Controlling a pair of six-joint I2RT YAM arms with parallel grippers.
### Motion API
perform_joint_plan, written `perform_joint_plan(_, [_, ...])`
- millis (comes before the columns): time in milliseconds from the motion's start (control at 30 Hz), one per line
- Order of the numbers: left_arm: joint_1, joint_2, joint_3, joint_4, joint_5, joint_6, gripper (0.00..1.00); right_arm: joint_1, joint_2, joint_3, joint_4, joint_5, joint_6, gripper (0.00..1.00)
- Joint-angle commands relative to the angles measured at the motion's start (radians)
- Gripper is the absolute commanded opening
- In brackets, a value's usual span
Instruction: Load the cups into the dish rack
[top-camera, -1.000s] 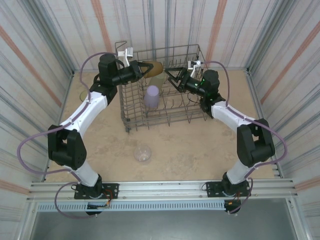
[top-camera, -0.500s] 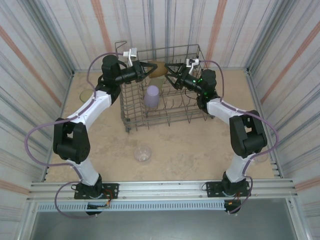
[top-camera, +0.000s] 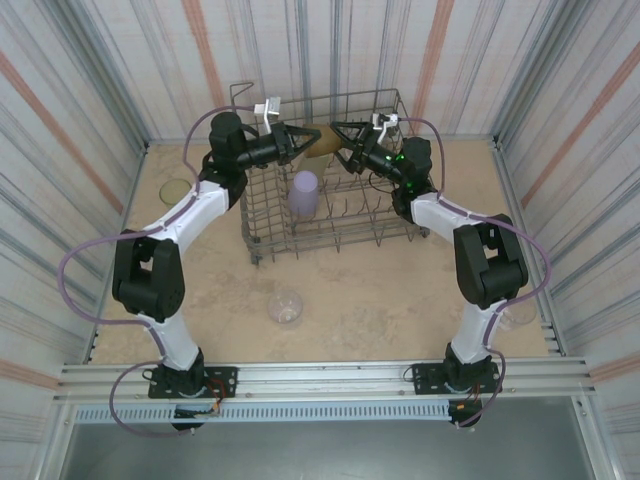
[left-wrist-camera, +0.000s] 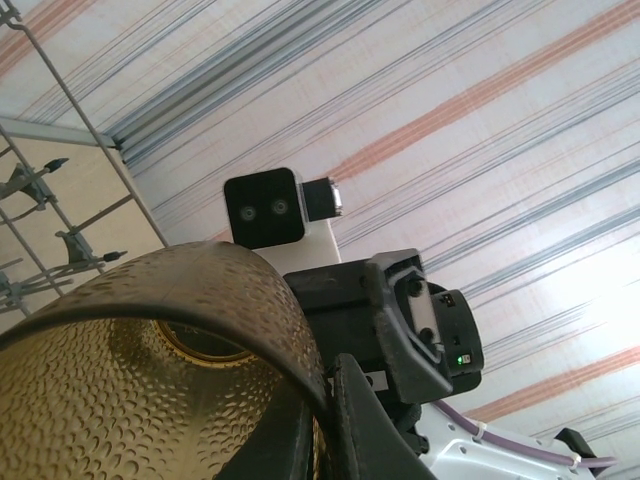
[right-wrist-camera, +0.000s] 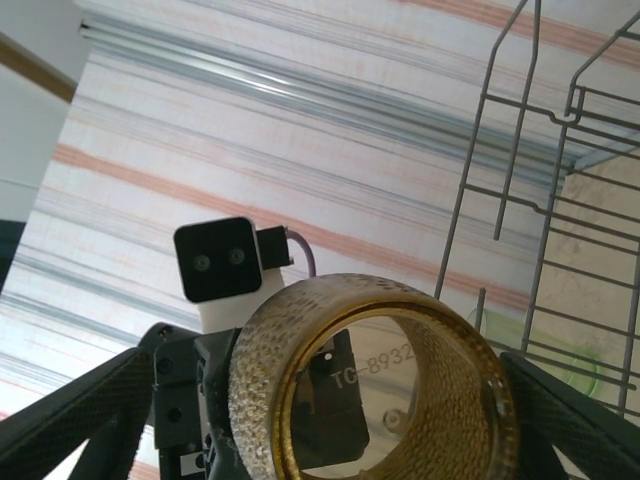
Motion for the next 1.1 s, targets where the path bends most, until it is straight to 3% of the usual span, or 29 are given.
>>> perform_joint_plan(0, [-0.015, 0.015, 0.035, 0.025, 0.025, -0.003, 0.0, 0.002, 0.015, 0.038, 0.049, -0.019, 0.02, 0.79])
perform_joint_plan(100, [-0.015, 0.021, 0.036, 0.024, 0.023, -0.004, 0.0, 0.007, 0.023, 0.048, 0.052, -0.028, 0.026, 0.72])
perform_joint_plan(233, [-0.017, 0.029, 0.044, 0.024, 0.024, -0.009, 0.0, 0.01, 0.027, 0.051, 0.055, -0.035, 0.028, 0.71])
perform_joint_plan(367, [-0.018, 0.033, 0.049, 0.021, 0.024, -0.01, 0.01, 0.009, 0.025, 0.053, 0.065, -0.038, 0.028, 0.53])
perform_joint_plan(433, [-0.018, 0.034, 0.047, 0.02, 0.022, -0.01, 0.12, 0.01, 0.017, 0.05, 0.066, -0.038, 0.023, 0.47])
perform_joint_plan(567, [-0.018, 0.021, 0.035, 0.016, 0.015, -0.002, 0.25, 0.007, -0.004, 0.045, 0.032, -0.039, -0.008, 0.39])
perform_joint_plan(667, [-0.018, 0.008, 0.035, -0.019, 0.009, 0.027, 0.33, 0.002, -0.032, 0.032, -0.022, -0.037, -0.055, 0.38])
perform_joint_plan(867, [-0.012, -0.028, 0.032, -0.108, -0.016, 0.094, 0.62, -0.015, -0.082, 0.011, -0.101, -0.026, -0.12, 0.38])
perform_joint_plan(1067, [0.007, -0.052, 0.019, -0.156, -0.021, 0.123, 0.77, -0.034, -0.12, 0.006, -0.191, -0.016, -0.186, 0.38])
